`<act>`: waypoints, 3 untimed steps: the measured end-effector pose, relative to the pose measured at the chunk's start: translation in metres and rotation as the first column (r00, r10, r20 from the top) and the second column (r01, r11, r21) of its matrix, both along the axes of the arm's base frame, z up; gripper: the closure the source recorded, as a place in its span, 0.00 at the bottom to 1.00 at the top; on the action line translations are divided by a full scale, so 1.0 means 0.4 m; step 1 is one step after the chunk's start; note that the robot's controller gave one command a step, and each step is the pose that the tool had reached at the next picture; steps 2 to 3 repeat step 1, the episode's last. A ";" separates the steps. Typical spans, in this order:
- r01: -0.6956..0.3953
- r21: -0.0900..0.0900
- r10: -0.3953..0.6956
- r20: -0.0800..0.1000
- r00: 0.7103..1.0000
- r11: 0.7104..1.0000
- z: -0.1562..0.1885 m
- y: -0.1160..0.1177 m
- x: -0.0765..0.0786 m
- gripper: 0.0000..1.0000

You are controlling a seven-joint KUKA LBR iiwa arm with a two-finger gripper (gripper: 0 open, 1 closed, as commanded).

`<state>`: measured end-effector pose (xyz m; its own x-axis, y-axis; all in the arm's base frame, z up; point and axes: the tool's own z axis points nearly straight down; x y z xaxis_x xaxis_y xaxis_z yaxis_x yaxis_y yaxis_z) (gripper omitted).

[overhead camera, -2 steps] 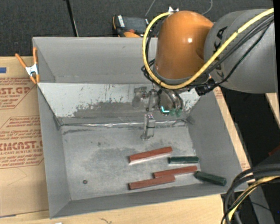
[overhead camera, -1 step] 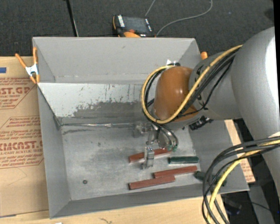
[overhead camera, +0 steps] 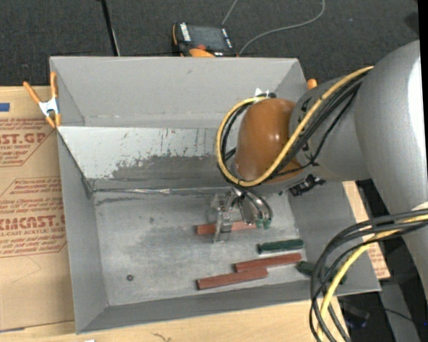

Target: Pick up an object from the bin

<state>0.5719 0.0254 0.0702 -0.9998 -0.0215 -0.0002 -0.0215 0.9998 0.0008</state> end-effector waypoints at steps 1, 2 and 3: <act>-0.026 0.000 0.026 0.010 1.000 1.000 0.458 0.044 -0.075 1.00; -0.026 0.000 0.026 0.010 1.000 1.000 0.458 0.044 -0.075 1.00; -0.026 0.000 0.026 0.010 1.000 1.000 0.458 0.044 -0.075 1.00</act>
Offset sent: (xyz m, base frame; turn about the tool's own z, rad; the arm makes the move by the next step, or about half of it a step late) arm -0.0316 0.0172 0.1788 -0.0255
